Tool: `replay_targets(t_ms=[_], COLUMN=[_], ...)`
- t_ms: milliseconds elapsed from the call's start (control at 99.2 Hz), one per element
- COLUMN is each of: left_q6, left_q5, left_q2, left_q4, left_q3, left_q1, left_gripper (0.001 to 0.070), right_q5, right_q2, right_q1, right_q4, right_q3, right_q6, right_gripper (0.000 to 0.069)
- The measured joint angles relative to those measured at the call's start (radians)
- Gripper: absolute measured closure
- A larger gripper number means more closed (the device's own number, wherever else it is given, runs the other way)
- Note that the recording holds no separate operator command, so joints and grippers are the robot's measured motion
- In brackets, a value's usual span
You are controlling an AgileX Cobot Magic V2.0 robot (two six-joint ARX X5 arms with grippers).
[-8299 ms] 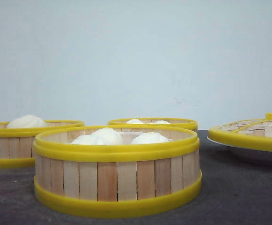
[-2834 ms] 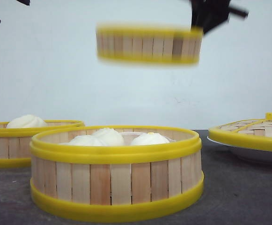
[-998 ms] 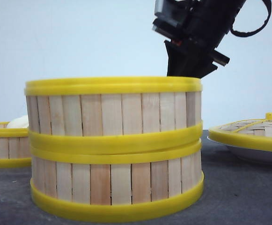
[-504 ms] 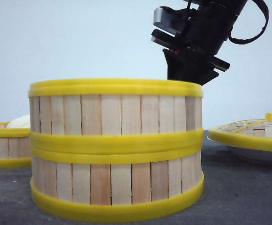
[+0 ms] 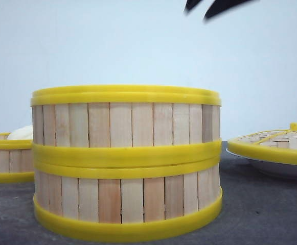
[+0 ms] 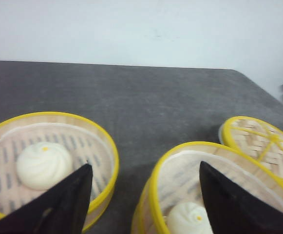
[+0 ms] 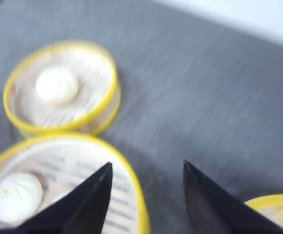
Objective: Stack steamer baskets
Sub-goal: 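Raise the right gripper away from the stack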
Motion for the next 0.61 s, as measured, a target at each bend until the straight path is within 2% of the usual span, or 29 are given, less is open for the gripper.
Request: replay_targets(t_ms=[161,272,413,605], left_q6=[0.000,0.000,0.000,0.000], left_q5=[-0.079,-0.137,-0.142,-0.137], left_q2=[0.055,0.123,0.243,0.420], left_q4=[0.009,0.032,0.051,0.058], left_q3=[0.000,0.001,0.037,0.156], left_q1=[0.004,0.036,0.114,0.241], left_gripper=[0.0288,0.0288,0.0288,0.0288], right_q5=[0.032,0.050,0.055,0.077], right_q2=[-0.150,-0.219,-0.284,-0.393], right_q1=[0.016,0.030,0.044,0.062], right_q4=[-0.026,-0.060,-0.076,-0.074], right_q3=[0.000,0.000,-0.040,-0.181], right_q6=[-0.002,-0.003,-0.003,-0.001], right_gripper=[0.0415,0.0415,0.0415,0.0415])
